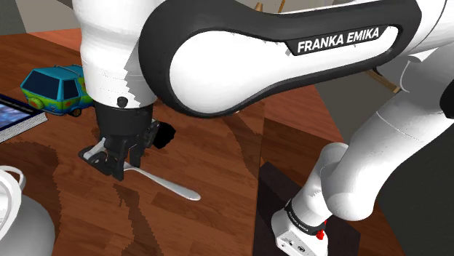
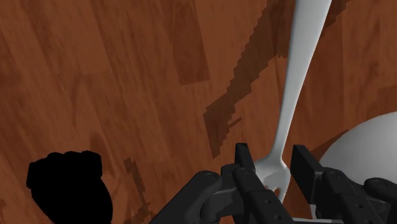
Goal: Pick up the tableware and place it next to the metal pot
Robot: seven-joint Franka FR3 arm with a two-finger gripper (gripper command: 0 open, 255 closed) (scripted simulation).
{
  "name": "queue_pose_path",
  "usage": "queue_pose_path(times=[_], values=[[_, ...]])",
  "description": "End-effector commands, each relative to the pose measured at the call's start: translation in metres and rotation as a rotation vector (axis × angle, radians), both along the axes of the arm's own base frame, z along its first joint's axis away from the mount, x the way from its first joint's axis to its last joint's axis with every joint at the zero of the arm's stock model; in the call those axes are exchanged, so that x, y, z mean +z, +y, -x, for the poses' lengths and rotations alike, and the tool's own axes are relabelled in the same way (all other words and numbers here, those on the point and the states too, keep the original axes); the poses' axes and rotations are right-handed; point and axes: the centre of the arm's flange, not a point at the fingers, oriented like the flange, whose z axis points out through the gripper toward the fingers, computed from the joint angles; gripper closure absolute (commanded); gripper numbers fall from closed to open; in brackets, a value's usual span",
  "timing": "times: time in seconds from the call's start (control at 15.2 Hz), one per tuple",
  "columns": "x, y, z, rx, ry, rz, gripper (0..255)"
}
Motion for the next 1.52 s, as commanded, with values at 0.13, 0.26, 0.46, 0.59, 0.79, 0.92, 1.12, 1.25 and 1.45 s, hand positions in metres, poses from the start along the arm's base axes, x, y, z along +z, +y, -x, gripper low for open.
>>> queue_pose_path(times=[0.13, 0.26, 0.46, 0.59, 0.79, 0.92, 1.12, 1.25, 1.45], values=[[-0.022, 0.000, -0.001, 0.000, 0.000, 0.000, 255], [-0.032, 0.000, -0.001, 0.000, 0.000, 0.000, 255], [-0.048, 0.000, -0.001, 0.000, 0.000, 0.000, 255], [-0.059, 0.000, -0.001, 0.000, 0.000, 0.000, 255], [-0.074, 0.000, -0.001, 0.000, 0.000, 0.000, 255], [-0.085, 0.000, -0.001, 0.000, 0.000, 0.000, 255], [-0.101, 0.000, -0.001, 0.000, 0.000, 0.000, 255], [-0.111, 0.000, -0.001, 0.000, 0.000, 0.000, 255], [-0.127, 0.000, -0.001, 0.000, 0.000, 0.000, 255]])
